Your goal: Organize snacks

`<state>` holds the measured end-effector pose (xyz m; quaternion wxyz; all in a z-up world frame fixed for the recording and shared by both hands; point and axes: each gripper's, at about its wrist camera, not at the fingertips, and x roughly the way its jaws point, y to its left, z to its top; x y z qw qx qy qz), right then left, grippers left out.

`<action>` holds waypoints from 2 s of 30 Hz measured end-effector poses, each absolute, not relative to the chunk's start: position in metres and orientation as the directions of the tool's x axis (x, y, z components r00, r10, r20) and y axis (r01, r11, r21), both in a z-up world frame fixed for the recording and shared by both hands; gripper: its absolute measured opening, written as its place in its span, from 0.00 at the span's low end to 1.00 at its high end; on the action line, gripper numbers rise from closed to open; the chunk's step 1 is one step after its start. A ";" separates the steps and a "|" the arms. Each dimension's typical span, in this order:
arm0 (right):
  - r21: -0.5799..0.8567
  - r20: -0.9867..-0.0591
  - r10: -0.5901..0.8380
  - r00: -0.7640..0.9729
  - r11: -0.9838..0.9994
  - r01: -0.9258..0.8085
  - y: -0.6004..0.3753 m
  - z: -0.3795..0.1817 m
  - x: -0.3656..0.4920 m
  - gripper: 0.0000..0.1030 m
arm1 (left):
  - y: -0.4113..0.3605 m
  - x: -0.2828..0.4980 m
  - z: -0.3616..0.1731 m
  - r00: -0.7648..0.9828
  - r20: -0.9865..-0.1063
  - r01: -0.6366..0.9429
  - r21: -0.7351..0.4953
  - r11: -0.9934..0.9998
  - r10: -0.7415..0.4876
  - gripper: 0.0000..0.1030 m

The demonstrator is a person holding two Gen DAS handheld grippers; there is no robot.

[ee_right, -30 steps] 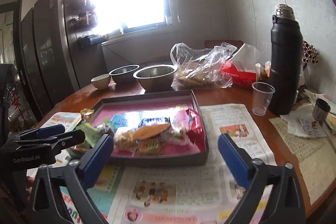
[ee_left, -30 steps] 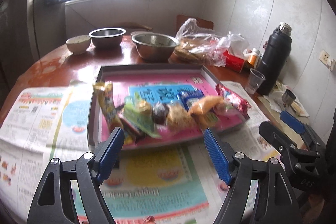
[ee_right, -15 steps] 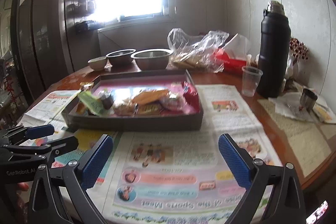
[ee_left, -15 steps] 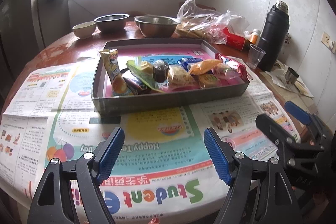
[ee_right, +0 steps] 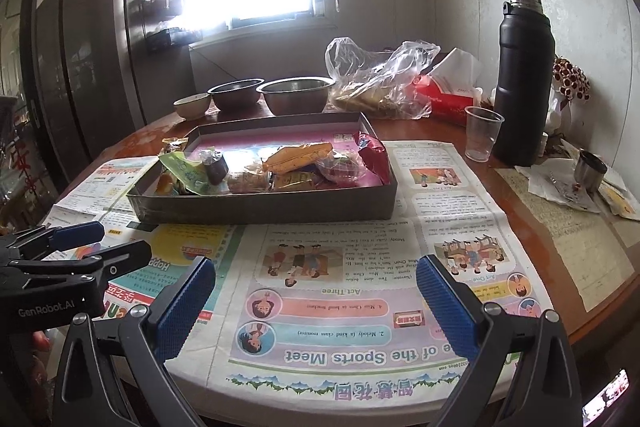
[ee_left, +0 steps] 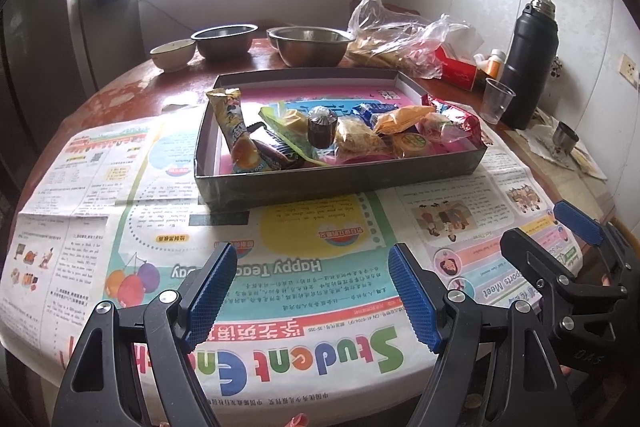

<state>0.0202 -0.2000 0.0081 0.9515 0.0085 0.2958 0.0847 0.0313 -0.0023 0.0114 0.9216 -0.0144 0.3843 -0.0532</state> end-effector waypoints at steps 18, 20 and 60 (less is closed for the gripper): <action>0.068 -0.549 0.167 0.819 0.986 -0.155 -0.198 0.012 0.014 0.98 | 0.004 0.026 0.012 0.705 -0.703 0.070 -0.066 0.995 -0.096 0.77; 0.069 -0.548 0.167 0.819 0.986 -0.155 -0.198 0.012 0.014 0.98 | 0.003 0.026 0.012 0.704 -0.704 0.070 -0.063 0.996 -0.094 0.77; 0.080 -0.571 0.172 0.803 0.985 -0.154 -0.199 0.003 0.017 0.98 | 0.001 0.025 0.008 0.697 -0.712 0.067 -0.047 0.997 -0.080 0.77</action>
